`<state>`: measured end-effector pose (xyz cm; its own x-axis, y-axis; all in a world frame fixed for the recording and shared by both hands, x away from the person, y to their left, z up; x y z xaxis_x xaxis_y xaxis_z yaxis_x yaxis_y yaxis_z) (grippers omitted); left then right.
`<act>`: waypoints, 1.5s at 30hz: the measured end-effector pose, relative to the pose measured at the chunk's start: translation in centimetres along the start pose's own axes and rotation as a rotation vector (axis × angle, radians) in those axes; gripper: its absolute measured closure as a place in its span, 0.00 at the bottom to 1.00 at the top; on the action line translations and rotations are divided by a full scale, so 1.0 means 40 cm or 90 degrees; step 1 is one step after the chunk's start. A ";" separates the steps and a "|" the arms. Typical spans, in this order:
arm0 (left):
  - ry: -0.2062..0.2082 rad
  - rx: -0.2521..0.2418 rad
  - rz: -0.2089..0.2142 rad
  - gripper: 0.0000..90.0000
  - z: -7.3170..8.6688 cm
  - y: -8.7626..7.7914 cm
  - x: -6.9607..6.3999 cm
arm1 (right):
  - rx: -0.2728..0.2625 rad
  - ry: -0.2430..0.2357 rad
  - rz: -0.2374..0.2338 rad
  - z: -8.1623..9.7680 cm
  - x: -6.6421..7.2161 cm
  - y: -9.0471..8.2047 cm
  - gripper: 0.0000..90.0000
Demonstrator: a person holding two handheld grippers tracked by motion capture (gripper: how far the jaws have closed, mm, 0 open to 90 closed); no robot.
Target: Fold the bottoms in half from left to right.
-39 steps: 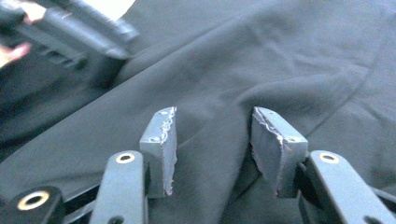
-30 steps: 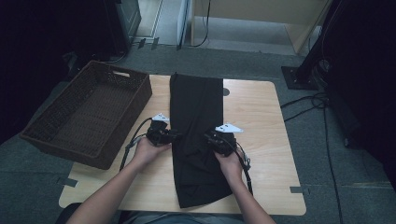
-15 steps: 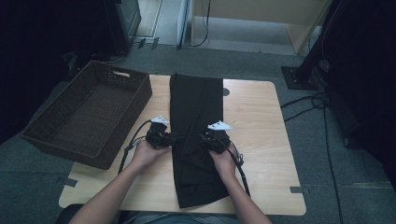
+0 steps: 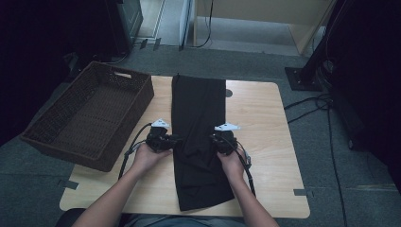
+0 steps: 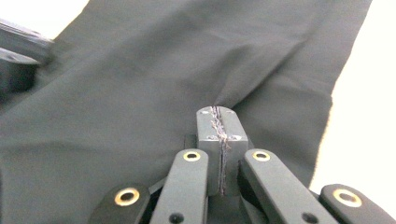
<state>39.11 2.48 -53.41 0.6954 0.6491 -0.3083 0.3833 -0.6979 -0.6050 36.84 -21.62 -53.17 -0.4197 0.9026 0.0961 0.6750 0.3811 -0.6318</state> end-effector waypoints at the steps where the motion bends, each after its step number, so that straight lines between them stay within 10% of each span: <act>1: 0.001 0.000 -0.005 0.69 0.000 -0.002 0.004 | 0.001 0.004 0.003 0.002 -0.015 -0.012 1.00; 10: -0.021 -0.010 -0.001 0.71 -0.004 -0.001 0.016 | 0.016 0.012 0.029 0.019 -0.098 -0.054 0.98; 13: -0.030 -0.013 0.008 0.69 -0.003 -0.002 0.020 | -0.009 0.025 0.042 0.014 -0.094 -0.059 0.84; 18: -0.041 -0.013 0.013 0.69 -0.003 -0.002 0.022 | -0.052 0.022 -0.029 -0.008 -0.039 -0.094 0.89; 30: -0.033 -0.009 0.006 0.68 -0.003 -0.003 0.016 | -0.009 -0.040 -0.139 0.056 0.131 -0.091 0.99; 42: -0.008 0.003 -0.012 0.68 -0.007 -0.001 0.006 | -0.042 -0.030 -0.170 0.080 0.165 -0.169 0.59; 45: -0.004 0.006 -0.015 0.68 -0.008 -0.001 0.004 | -0.011 -0.073 -0.134 0.118 0.166 -0.152 0.67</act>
<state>39.40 2.51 -53.22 0.6827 0.6673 -0.2979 0.3937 -0.6793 -0.6193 27.09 -18.88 -52.31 -0.6174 0.7749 0.1358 0.5752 0.5624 -0.5940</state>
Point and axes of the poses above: each handheld gripper's, and its own axes: y roughly forward along the jaws, z roughly out of its underside, x roughly to its left, the point moved 3 cm from there along y, roughly forward along the jaws, and after that the axes turned 4 degrees about -x, right-handed, at the moved point
